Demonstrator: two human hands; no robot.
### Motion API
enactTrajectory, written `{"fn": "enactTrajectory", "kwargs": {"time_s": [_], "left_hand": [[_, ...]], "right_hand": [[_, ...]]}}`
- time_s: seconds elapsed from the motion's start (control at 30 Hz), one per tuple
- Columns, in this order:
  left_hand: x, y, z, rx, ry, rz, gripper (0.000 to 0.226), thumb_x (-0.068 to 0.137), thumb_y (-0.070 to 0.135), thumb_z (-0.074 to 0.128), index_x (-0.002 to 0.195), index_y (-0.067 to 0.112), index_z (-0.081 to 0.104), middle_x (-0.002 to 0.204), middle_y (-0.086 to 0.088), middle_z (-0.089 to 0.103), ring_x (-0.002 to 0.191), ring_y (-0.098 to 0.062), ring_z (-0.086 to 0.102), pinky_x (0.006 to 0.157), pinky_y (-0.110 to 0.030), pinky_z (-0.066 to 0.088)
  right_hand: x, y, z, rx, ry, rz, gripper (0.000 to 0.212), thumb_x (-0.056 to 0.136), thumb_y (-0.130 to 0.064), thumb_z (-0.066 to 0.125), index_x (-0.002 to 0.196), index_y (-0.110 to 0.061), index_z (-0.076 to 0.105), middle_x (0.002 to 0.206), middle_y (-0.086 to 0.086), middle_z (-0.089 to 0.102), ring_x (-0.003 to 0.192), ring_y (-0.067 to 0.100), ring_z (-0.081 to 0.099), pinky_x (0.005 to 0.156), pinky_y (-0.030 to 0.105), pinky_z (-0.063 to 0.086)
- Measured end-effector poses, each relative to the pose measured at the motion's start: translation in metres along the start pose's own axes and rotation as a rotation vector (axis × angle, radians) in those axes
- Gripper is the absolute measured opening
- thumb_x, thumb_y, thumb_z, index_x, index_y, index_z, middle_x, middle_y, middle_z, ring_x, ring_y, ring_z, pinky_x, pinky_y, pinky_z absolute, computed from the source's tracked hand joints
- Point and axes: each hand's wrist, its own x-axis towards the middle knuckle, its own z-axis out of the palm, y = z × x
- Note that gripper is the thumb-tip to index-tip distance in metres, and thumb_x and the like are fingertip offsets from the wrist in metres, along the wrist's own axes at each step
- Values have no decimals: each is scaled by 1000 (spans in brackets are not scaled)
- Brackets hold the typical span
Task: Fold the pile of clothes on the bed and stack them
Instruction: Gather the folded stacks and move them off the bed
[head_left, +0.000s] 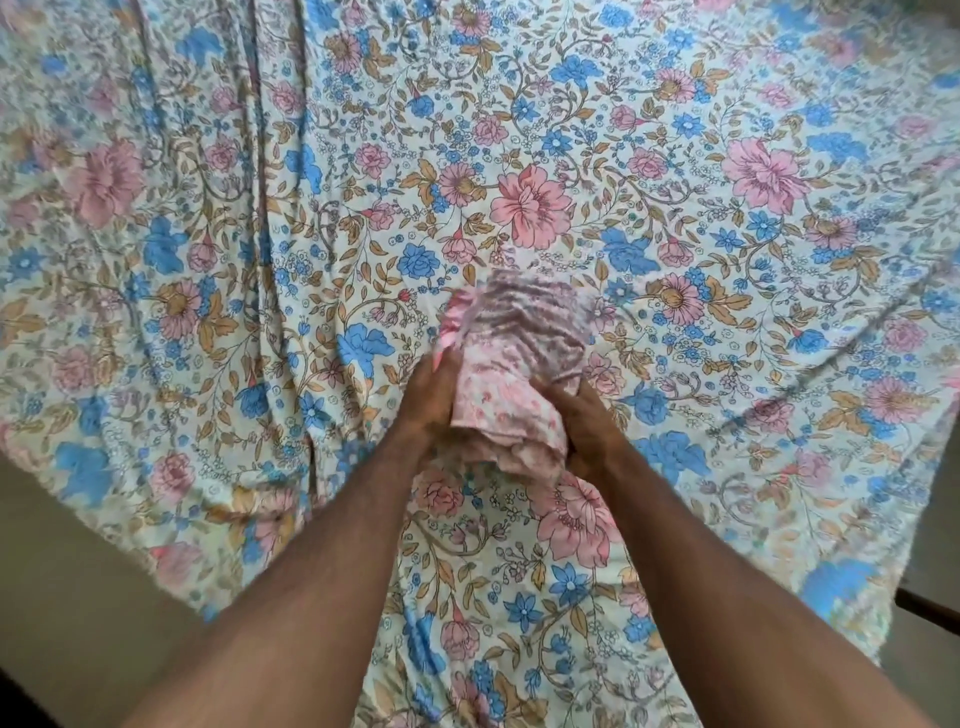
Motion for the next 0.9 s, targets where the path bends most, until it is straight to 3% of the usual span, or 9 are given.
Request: {"fn": "enactTrajectory", "kwargs": {"time_s": [0.07, 0.13, 0.2, 0.27, 0.37, 0.47, 0.63, 0.77, 0.9], "left_hand": [[-11, -14, -13, -179, -55, -102, 67, 101, 67, 28, 122, 15, 65, 110, -16, 74, 92, -34, 74, 82, -50, 61], [-26, -28, -30, -267, -2, -185, 72, 97, 74, 30, 116, 18, 72, 107, -14, 76, 93, -34, 74, 87, -52, 59], [-39, -45, -53, -341, 54, -243, 69, 93, 74, 42, 111, 17, 75, 109, -13, 76, 97, -35, 73, 91, -56, 57], [-59, -58, -76, -419, 128, -285, 54, 97, 58, 53, 108, 10, 75, 109, -15, 75, 97, -35, 74, 89, -57, 58], [-89, -80, -108, -553, 223, -267, 37, 97, 42, 60, 97, 8, 76, 100, -15, 77, 87, -31, 75, 72, -46, 63], [-122, -114, -149, -646, 376, -221, 34, 86, 38, 71, 105, 10, 76, 107, -15, 76, 96, -35, 74, 84, -59, 59], [-199, -160, -221, -785, 344, -89, 69, 87, 73, 55, 123, 16, 70, 116, -14, 74, 108, -35, 70, 98, -55, 53], [-277, -208, -281, -840, 503, 72, 61, 73, 43, 85, 123, 14, 65, 117, -17, 73, 107, -40, 70, 96, -64, 51], [-352, -258, -316, -993, 736, 131, 59, 74, 29, 86, 125, 21, 56, 123, -13, 70, 107, -33, 71, 92, -57, 56]], "right_hand": [[-14, 16, 8, -55, -58, 53, 52, 93, -6, 66, 141, -10, 47, 113, 19, 74, 94, 35, 75, 68, 43, 63], [-24, 30, 17, -78, -114, 73, 48, 97, -3, 60, 143, -8, 46, 114, 20, 74, 94, 34, 75, 68, 42, 63], [-34, 44, 31, -106, -165, 91, 48, 98, -2, 58, 144, -7, 46, 122, 23, 70, 98, 34, 74, 71, 42, 63], [-44, 57, 49, -150, -204, 117, 47, 96, -3, 60, 142, -6, 50, 125, 25, 68, 97, 33, 74, 72, 41, 63], [-59, 76, 82, -241, -255, 164, 45, 87, -5, 67, 131, -4, 59, 116, 21, 72, 90, 29, 75, 70, 40, 63], [-76, 99, 121, -358, -356, 201, 34, 92, 1, 62, 126, -7, 63, 104, 15, 77, 85, 26, 76, 66, 37, 63], [-102, 157, 198, -543, -608, 246, 48, 83, -3, 68, 129, -13, 60, 117, 16, 73, 97, 27, 74, 78, 40, 63], [-142, 224, 263, -704, -753, 297, 70, 72, -14, 82, 137, -11, 56, 126, 18, 70, 105, 30, 72, 80, 41, 61], [-187, 289, 313, -879, -924, 336, 45, 90, -2, 68, 133, -14, 59, 128, 15, 70, 113, 31, 70, 86, 41, 60]]}}
